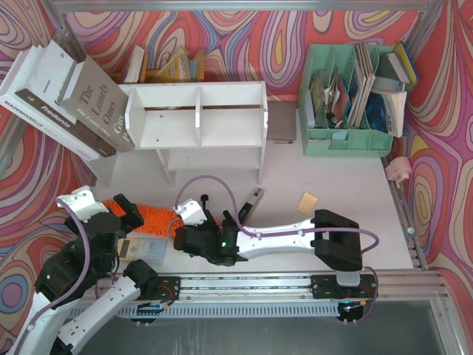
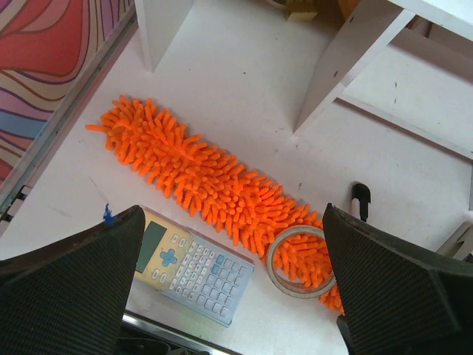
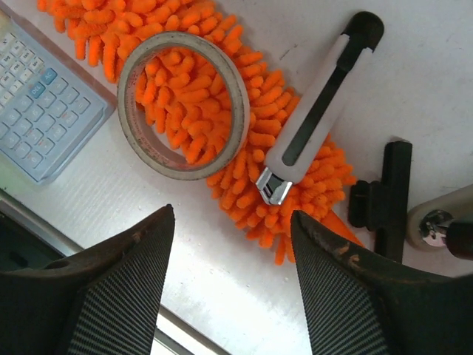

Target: Dust the bookshelf with a duster

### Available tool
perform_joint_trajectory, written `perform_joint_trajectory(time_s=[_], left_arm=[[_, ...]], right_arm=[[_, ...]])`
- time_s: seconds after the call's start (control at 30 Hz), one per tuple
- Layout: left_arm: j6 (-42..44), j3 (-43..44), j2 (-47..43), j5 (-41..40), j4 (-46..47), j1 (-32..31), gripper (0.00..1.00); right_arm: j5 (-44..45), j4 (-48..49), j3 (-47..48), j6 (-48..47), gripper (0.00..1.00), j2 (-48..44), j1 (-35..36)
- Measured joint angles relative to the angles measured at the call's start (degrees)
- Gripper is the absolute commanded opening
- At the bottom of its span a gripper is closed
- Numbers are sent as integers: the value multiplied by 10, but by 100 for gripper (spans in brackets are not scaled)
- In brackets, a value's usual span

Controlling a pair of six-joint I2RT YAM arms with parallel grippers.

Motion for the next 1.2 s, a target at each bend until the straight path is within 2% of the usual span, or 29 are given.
perform_joint_trajectory(time_s=[0.37, 0.7, 1.2], left_arm=[[-3, 0, -3, 0, 0, 0, 94], [-3, -2, -11, 0, 0, 0, 94], [-3, -3, -4, 0, 0, 0, 95]], right_arm=[[24, -2, 37, -23, 41, 51, 0], [34, 7, 60, -31, 36, 73, -10], [26, 22, 64, -36, 35, 95, -42]])
